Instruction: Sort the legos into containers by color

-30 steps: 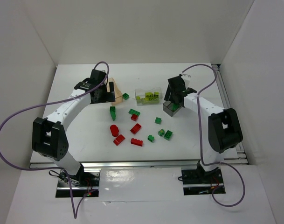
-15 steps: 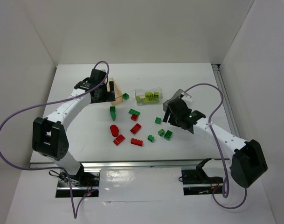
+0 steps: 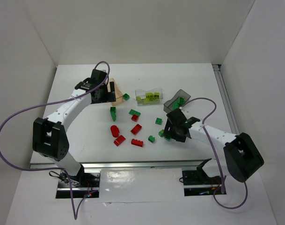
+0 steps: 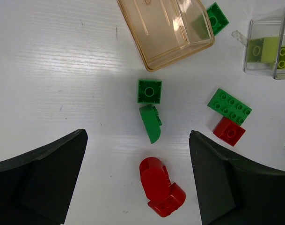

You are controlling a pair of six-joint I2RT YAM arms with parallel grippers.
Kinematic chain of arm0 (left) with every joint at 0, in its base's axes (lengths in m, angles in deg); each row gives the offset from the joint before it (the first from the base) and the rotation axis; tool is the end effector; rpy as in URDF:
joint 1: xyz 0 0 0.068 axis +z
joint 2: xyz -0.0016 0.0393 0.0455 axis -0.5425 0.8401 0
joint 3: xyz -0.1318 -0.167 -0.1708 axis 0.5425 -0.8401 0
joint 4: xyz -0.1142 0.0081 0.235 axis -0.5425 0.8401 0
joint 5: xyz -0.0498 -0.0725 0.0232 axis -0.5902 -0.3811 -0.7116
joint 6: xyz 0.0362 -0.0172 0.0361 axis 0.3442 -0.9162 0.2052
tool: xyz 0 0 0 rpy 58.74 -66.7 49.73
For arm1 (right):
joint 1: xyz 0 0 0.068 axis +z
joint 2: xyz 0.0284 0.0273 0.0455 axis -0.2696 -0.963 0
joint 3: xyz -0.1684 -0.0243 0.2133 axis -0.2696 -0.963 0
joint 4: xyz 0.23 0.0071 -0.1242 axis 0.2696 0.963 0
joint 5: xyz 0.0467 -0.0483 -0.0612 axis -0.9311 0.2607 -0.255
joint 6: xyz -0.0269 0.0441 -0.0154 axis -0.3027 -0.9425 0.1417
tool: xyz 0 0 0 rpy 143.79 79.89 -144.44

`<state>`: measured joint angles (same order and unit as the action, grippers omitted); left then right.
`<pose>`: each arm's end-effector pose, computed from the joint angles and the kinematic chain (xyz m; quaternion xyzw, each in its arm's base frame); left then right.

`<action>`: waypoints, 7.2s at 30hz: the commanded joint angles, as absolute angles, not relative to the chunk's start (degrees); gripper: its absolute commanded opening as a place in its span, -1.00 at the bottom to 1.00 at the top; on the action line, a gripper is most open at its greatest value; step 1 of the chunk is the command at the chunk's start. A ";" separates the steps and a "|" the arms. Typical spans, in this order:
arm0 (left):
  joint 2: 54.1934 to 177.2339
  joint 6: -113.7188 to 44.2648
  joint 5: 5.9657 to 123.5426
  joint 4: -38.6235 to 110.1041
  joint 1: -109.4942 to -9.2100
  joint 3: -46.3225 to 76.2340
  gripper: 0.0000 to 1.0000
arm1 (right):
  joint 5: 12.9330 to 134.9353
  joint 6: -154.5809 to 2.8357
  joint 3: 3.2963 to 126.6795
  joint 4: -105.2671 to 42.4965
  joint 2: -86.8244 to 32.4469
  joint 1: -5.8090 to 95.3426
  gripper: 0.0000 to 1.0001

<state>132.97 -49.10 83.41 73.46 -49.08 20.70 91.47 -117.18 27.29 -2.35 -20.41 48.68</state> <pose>0.3417 -0.0928 0.2889 -0.1100 0.9309 -0.0420 0.3457 0.1926 0.1180 0.1711 0.1457 0.9637 0.0707 0.2123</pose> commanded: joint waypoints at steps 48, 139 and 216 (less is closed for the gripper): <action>135.84 -48.55 82.25 74.41 -49.29 26.80 0.99 | 96.53 -106.93 41.74 -1.41 -22.22 47.89 0.77; 132.15 -49.60 86.02 74.41 -49.82 22.59 0.99 | 104.86 -103.87 54.21 -10.81 -39.90 51.76 -0.38; 133.64 -46.44 78.56 72.65 -49.82 22.59 0.99 | 106.97 -95.78 54.38 -10.18 -36.09 37.80 -0.35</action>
